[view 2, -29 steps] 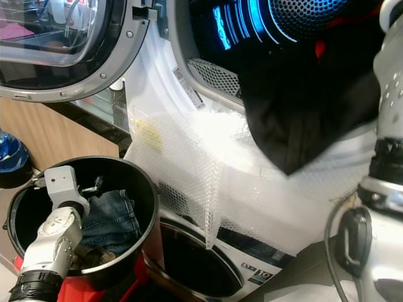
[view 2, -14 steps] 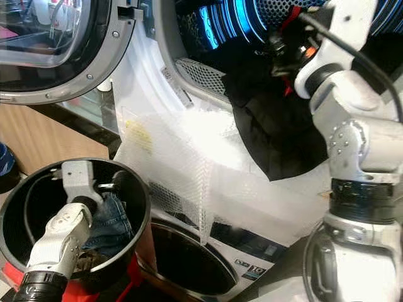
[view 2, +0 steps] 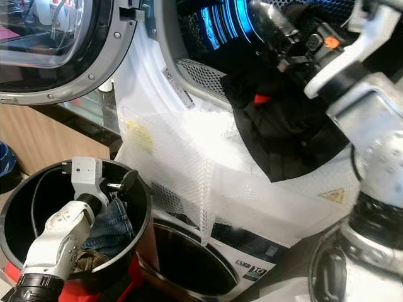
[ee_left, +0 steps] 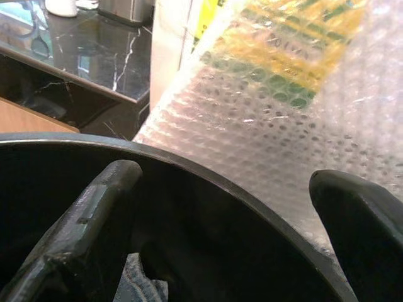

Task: Clothes washing

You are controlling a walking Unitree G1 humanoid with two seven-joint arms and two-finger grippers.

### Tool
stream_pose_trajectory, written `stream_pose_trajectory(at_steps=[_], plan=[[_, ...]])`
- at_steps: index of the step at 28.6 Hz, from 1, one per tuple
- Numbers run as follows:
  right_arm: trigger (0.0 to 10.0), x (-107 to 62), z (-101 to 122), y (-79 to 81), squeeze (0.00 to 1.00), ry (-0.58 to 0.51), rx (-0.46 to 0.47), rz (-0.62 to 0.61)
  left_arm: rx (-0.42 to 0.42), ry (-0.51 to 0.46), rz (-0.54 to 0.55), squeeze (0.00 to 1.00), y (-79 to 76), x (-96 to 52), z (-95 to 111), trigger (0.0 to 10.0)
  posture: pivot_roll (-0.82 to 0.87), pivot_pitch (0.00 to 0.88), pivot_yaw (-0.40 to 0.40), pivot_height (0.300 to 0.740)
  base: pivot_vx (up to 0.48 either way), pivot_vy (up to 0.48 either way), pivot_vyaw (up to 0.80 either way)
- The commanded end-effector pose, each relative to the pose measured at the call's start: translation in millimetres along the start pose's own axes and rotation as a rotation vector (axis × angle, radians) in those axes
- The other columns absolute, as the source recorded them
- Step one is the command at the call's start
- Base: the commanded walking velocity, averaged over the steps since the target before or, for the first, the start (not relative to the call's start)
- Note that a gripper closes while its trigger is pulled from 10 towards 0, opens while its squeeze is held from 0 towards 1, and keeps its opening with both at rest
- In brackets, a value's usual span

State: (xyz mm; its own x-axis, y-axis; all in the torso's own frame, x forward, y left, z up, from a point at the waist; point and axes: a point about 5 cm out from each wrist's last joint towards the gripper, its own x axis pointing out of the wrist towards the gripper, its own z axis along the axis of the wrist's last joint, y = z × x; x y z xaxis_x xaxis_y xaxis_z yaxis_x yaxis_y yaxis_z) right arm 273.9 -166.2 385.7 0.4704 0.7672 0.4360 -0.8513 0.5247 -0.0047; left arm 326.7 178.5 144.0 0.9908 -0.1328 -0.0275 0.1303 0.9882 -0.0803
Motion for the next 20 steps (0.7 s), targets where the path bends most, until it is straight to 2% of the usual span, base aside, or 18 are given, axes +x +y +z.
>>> stream_pose_trajectory(at_steps=[1, 5, 7, 11, 20], plan=[[10.0, -4.9, -2, 36.4, 0.0, 0.032, -0.002, 0.248, -0.005, 0.0, -0.044, 0.0, -8.4, 1.2, 2, 10.0, -0.12, 0.051, -0.181, 0.74, 0.0, 0.0, 0.0], [10.0, -6.6, -12, 46.8, 0.0, 0.067, 0.021, 0.314, -0.002, 0.003, -0.053, 0.0, -8.8, 1.8, 2, 10.0, -0.12, 0.049, -0.179, 0.74, 0.0, 0.0, 0.0], [10.0, -4.7, -22, 43.6, 0.0, 0.143, -0.004, 0.253, 0.0, 0.005, -0.057, 0.0, -8.4, 2.1, 3, 10.0, -0.12, 0.049, -0.178, 0.74, 0.0, 0.0, 0.0], [10.0, -7.8, -37, 38.8, 0.0, 0.224, -0.047, 0.201, 0.006, 0.003, -0.071, 0.0, -8.9, 1.7, 4, 10.0, -0.12, 0.051, -0.177, 0.74, 0.0, 0.0, 0.0], [10.0, 1.6, -38, 29.0, 0.0, 0.137, -0.031, 0.098, 0.002, -0.011, -0.082, 0.0, -10.4, 0.8, 7, 10.0, -0.1, 0.048, -0.179, 0.74, 0.0, 0.0, 0.0]])
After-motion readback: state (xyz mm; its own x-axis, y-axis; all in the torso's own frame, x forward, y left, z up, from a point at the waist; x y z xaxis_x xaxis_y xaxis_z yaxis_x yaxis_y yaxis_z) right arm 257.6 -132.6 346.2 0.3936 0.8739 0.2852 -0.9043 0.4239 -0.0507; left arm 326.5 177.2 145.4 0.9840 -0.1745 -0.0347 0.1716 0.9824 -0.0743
